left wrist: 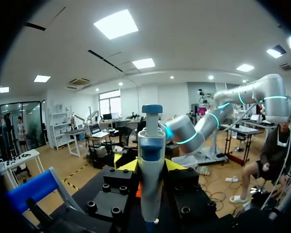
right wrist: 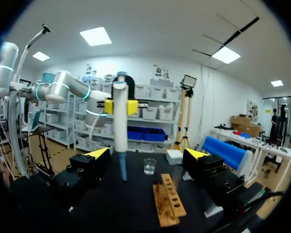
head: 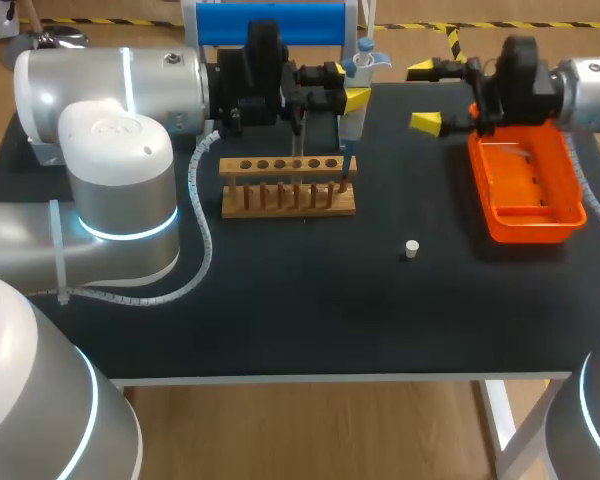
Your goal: Invert the test tube, pick up the pipette, mount the tip to pipette, aspirate from beaker and dispense into the tube, eject the tip, return the pipette, and cap with the stopper.
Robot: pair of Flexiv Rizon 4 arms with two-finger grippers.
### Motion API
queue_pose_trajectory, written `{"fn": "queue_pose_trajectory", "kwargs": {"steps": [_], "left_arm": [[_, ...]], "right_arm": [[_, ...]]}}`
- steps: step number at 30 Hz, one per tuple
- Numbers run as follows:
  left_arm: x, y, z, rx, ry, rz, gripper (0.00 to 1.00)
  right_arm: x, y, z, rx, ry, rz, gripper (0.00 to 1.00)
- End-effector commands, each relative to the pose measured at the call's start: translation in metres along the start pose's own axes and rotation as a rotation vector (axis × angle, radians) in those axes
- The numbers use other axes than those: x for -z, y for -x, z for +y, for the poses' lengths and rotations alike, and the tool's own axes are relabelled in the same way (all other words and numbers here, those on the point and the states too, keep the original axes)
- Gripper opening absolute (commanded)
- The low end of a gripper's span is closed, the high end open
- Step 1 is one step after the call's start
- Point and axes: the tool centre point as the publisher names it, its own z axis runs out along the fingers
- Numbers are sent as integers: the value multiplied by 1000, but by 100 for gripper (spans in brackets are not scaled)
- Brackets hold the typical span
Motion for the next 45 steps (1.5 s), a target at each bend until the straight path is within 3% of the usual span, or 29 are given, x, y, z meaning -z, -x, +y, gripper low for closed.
{"fn": "queue_pose_trajectory", "kwargs": {"steps": [1,4,14,28,45], "left_arm": [[0,0,0,1,1,-1,0],[0,0,0,1,1,-1,0],[0,0,0,1,1,-1,0],[0,0,0,1,1,-1,0],[0,0,0,1,1,-1,0]], "right_arm": [[-8,26,-2,-37,-37,-37,100],[-19,55,-5,-68,-59,-77,100],[-57,111,-11,-81,-165,-145,100],[-94,150,-19,-30,-283,-184,100],[-111,189,-33,-39,-316,-234,100]]}}
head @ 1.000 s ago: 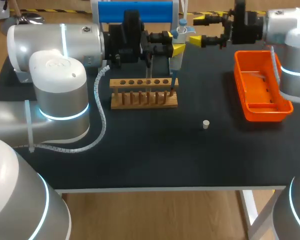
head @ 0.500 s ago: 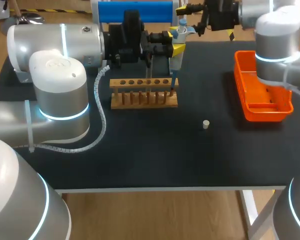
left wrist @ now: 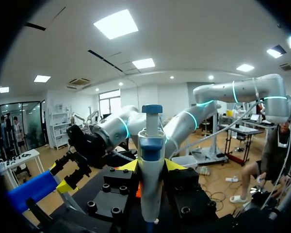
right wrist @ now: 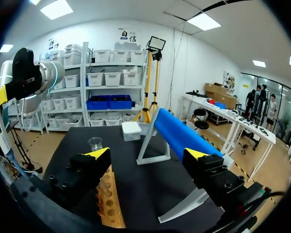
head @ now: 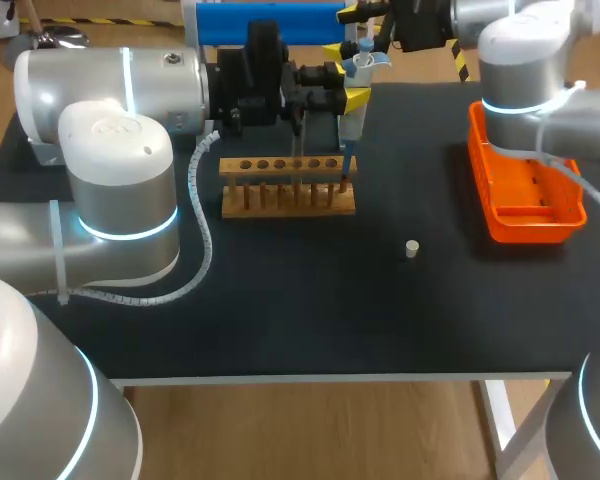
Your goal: Invert the test tube, pick up the pipette, mount the tip to pipette, aspirate from beaker and dispense into the tube, eject the tip, return the pipette, and cap with the stopper.
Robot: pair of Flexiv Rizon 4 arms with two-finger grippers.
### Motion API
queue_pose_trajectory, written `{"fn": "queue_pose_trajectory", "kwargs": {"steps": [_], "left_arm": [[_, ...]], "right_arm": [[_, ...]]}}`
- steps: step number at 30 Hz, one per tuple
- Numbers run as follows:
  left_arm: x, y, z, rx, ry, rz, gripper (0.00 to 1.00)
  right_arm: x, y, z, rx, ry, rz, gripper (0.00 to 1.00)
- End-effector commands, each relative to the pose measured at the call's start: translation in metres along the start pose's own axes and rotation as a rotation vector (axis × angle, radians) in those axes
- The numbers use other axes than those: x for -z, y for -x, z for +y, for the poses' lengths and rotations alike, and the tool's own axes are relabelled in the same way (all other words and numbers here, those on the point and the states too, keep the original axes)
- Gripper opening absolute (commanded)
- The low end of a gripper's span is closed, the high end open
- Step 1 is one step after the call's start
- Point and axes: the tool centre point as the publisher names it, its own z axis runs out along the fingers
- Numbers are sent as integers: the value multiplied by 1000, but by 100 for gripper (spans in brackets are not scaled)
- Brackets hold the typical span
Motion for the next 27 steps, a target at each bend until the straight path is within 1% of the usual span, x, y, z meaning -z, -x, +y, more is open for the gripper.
{"fn": "queue_pose_trajectory", "kwargs": {"steps": [1,5,27], "left_arm": [[0,0,-1,1,1,-1,0],[0,0,-1,1,1,-1,0],[0,0,-1,1,1,-1,0]], "right_arm": [[-5,5,1,1,-3,1,100],[0,1,5,21,-2,8,100],[0,1,5,21,-2,8,100]]}}
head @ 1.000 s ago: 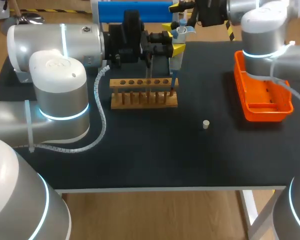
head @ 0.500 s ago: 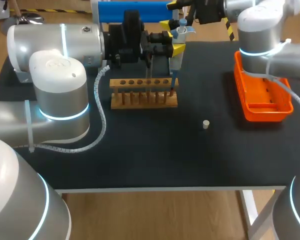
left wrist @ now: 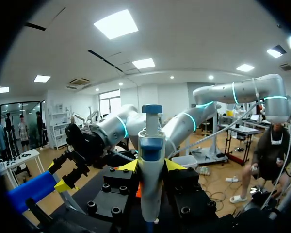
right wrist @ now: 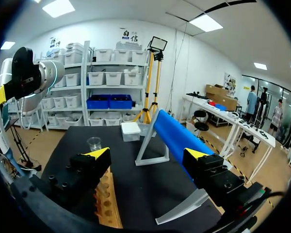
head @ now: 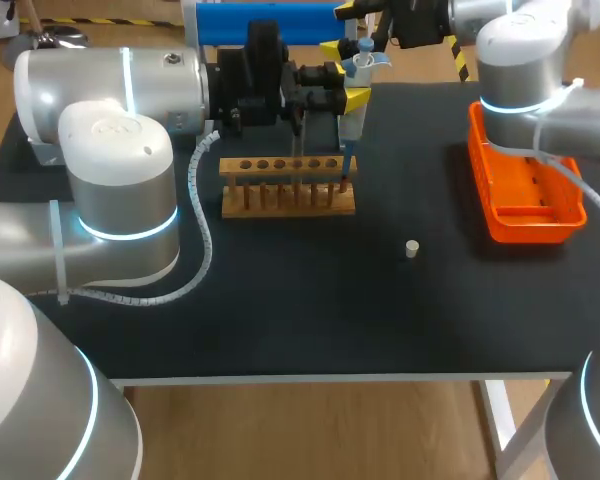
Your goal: Invert the test tube, pick up the pipette, mount the tip to pipette, aspirate from beaker and dispense into the tube, eject the tip, return the pipette, and cap with the stopper.
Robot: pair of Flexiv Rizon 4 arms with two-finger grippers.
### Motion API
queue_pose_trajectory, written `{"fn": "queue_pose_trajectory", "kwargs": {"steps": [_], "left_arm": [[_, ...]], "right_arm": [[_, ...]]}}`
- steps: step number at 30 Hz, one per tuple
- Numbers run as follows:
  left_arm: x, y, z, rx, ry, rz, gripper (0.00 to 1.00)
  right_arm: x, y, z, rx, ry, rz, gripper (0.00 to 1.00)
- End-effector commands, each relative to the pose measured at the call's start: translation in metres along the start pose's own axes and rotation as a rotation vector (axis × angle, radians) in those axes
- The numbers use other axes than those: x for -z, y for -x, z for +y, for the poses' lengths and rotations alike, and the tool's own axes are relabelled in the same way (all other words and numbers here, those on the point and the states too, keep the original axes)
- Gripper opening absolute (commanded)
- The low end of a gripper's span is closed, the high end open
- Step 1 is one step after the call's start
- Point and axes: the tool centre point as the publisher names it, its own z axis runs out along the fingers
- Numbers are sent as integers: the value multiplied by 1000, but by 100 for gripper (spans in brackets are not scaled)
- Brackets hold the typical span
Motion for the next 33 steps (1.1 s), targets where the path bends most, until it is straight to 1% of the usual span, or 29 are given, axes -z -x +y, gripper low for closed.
{"fn": "queue_pose_trajectory", "kwargs": {"steps": [1,3,6,11,16,21,24,27,29,33], "left_arm": [[0,0,-1,1,1,-1,0],[0,0,-1,1,1,-1,0],[15,13,3,6,48,-34,0],[57,30,2,-8,116,-89,0],[100,42,0,-20,177,-138,0],[139,55,4,-19,225,-192,0],[161,65,10,-6,249,-236,0],[180,79,16,-5,272,-314,0],[189,89,21,1,307,-363,0],[202,112,30,2,329,-425,0]], "right_arm": [[1,0,0,0,-2,4,100],[1,0,0,0,-2,4,100],[1,0,0,0,-2,4,100],[1,0,0,0,-2,4,100],[1,0,0,0,-2,4,100],[1,0,0,0,-2,4,100],[1,0,0,0,-2,4,100],[1,0,0,0,-2,4,100],[1,0,0,0,-2,4,100],[1,0,0,0,-2,4,100]]}}
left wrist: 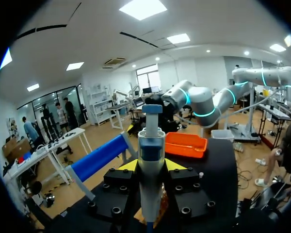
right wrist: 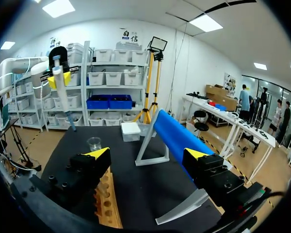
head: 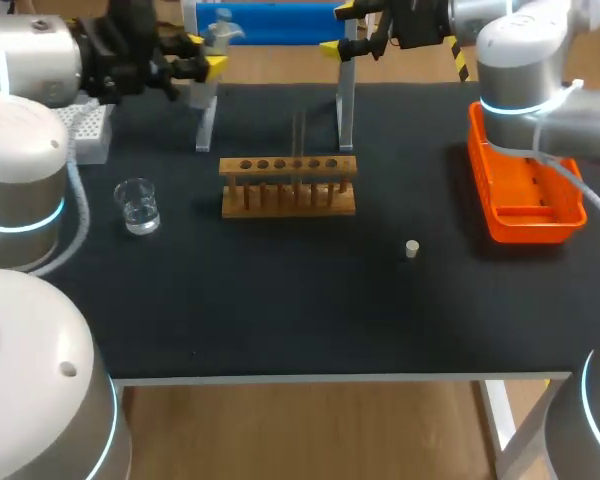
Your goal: Invert the test tube, pick up the pipette, mount the tip to pipette, aspirate from beaker and dispense into the tube, eject the tip, return the pipette, and cap with the stopper.
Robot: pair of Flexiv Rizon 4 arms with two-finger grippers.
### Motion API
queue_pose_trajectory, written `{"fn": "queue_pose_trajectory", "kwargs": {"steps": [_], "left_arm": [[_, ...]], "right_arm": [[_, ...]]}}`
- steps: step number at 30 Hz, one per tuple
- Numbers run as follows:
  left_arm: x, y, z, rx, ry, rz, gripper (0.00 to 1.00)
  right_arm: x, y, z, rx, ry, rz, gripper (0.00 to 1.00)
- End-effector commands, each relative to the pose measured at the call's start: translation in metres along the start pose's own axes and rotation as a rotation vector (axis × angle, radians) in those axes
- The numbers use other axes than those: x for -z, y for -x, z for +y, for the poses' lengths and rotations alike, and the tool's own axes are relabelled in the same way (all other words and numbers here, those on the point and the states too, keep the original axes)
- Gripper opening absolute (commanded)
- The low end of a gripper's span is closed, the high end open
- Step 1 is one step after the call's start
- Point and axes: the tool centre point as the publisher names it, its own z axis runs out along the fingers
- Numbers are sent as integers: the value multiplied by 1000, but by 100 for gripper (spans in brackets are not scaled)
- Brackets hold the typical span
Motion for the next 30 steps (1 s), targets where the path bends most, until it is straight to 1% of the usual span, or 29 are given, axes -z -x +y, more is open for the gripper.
{"fn": "queue_pose_trajectory", "kwargs": {"steps": [1,4,7,13,19,23,30], "left_arm": [[21,17,7,4,60,-44,0],[17,36,10,10,76,-99,0],[9,52,12,16,92,-138,0],[-10,75,16,54,111,-204,0],[-30,88,21,105,130,-252,0],[-42,95,21,134,123,-280,0],[-59,113,21,179,140,-345,0]], "right_arm": [[1,1,1,0,-4,4,100],[1,1,1,0,-4,4,100],[1,1,1,0,-4,4,100],[1,1,1,0,-4,4,100],[1,1,1,0,-4,4,100],[1,1,1,0,-4,4,100],[1,1,1,0,-4,4,100]]}}
